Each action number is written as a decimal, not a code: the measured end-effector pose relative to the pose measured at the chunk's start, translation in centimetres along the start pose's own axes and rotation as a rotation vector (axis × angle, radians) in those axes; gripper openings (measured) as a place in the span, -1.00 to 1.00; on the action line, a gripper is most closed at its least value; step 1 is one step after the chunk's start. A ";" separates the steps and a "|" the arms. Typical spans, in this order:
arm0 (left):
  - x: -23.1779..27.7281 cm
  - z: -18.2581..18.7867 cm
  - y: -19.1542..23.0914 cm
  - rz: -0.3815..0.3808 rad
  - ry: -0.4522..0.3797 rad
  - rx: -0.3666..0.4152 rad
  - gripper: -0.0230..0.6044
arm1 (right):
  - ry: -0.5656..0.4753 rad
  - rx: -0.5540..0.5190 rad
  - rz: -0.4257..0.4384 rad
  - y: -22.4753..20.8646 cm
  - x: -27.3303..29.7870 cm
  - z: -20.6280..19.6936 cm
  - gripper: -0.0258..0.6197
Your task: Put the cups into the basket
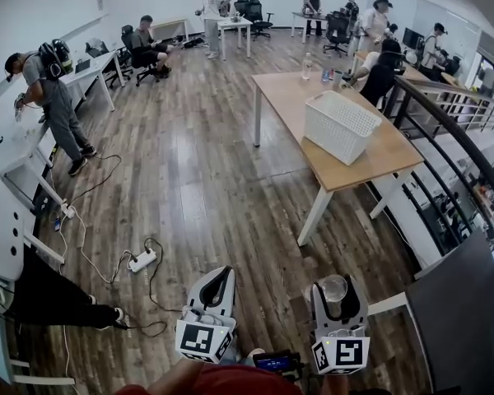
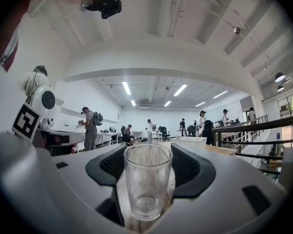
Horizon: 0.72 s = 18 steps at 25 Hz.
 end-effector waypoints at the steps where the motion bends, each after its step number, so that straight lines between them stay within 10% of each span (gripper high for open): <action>1: 0.2 -0.1 0.0 -0.001 0.000 -0.001 -0.90 | 0.002 -0.005 0.004 0.0 0.1 0.1 -0.04; 18: 6.9 0.0 3.8 -0.045 -0.010 -0.022 -0.90 | 0.008 -0.034 -0.022 -0.5 7.2 1.1 -0.04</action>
Point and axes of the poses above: the fingertips, and each gripper's own axes: x forward along the fingers, y to its left, z out of its top, the point moved 3 cm from there along -x, backward along the fingers, and after that the axes turned 6 degrees about y, right-handed, at the moved point
